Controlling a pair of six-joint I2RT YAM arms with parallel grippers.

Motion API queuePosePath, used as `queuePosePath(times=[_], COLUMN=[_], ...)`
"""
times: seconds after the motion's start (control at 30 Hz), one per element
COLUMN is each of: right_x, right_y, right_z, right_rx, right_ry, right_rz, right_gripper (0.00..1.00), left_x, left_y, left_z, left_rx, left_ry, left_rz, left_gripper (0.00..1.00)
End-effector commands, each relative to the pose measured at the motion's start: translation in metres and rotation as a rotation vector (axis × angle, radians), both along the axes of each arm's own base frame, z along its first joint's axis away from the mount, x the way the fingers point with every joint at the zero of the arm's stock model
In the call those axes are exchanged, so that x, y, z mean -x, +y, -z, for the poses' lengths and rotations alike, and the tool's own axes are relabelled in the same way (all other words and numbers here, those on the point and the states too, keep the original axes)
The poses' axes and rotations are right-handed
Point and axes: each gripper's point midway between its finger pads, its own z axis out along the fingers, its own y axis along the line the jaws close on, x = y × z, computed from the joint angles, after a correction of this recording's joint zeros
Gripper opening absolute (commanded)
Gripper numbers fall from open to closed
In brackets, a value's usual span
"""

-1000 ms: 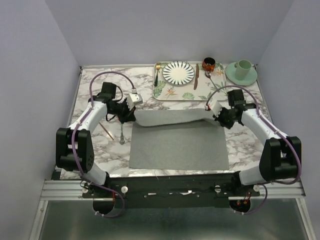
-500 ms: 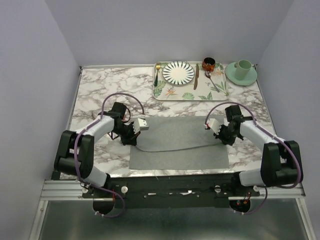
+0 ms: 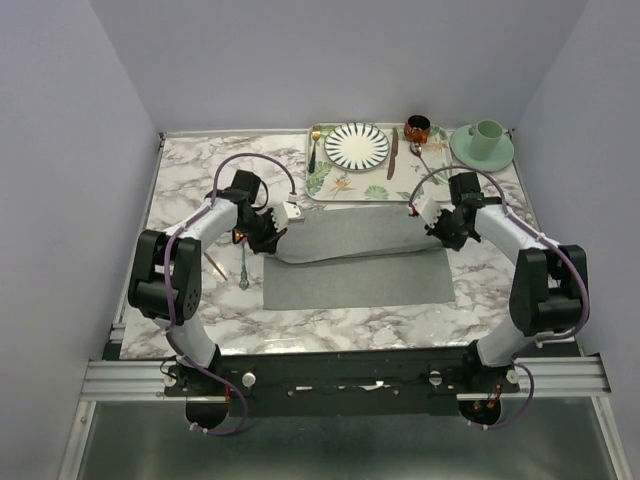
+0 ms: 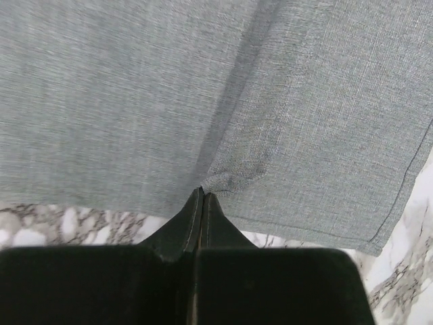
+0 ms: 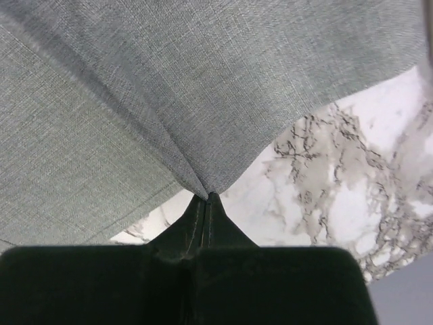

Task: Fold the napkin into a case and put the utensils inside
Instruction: Fold and flatten the napkin at the center of the board.

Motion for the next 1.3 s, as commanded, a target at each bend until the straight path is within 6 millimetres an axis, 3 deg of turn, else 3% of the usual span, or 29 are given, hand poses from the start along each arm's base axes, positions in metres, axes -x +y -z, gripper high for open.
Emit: queuePosePath(times=[0.0, 0.1, 0.2, 0.33, 0.43, 0.6, 0.8, 1.1, 1.27], right_x=[0.016, 0.038, 0.058, 0.077, 0.081, 0.085, 0.088, 0.097, 0.111], right_y=[0.0, -0.004, -0.01, -0.013, -0.009, -0.01, -0.009, 0.0, 0.0], right_z=[-0.031, -0.038, -0.027, -0.006, 0.01, 0.035, 0.035, -0.004, -0.002], right_rx=[-0.014, 0.004, 0.034, 0.051, 0.023, 0.033, 0.025, -0.033, -0.034], right_ry=[-0.019, -0.031, -0.014, 0.017, 0.051, 0.123, 0.131, 0.11, 0.124], right_rz=[-0.015, -0.048, -0.082, -0.095, -0.073, -0.064, -0.063, -0.061, -0.07], right_gripper=[0.01, 0.01, 0.01, 0.01, 0.01, 0.01, 0.01, 0.01, 0.01], left_x=[0.003, 0.023, 0.047, 0.082, 0.092, 0.092, 0.087, 0.084, 0.094], left_y=[0.002, 0.001, 0.002, 0.001, -0.001, -0.001, 0.003, 0.001, 0.004], left_z=[-0.032, -0.048, -0.05, -0.029, -0.007, 0.017, 0.026, -0.009, -0.022], left_rx=[0.007, 0.035, 0.03, 0.002, -0.007, -0.04, -0.07, -0.049, -0.051], left_ry=[-0.05, -0.061, -0.055, -0.006, 0.034, 0.073, 0.061, 0.015, -0.003], left_rz=[0.042, 0.062, 0.083, 0.11, 0.083, 0.054, 0.055, 0.078, 0.104], left_gripper=[0.0, 0.0, 0.0, 0.0, 0.0, 0.0, 0.0, 0.0, 0.0])
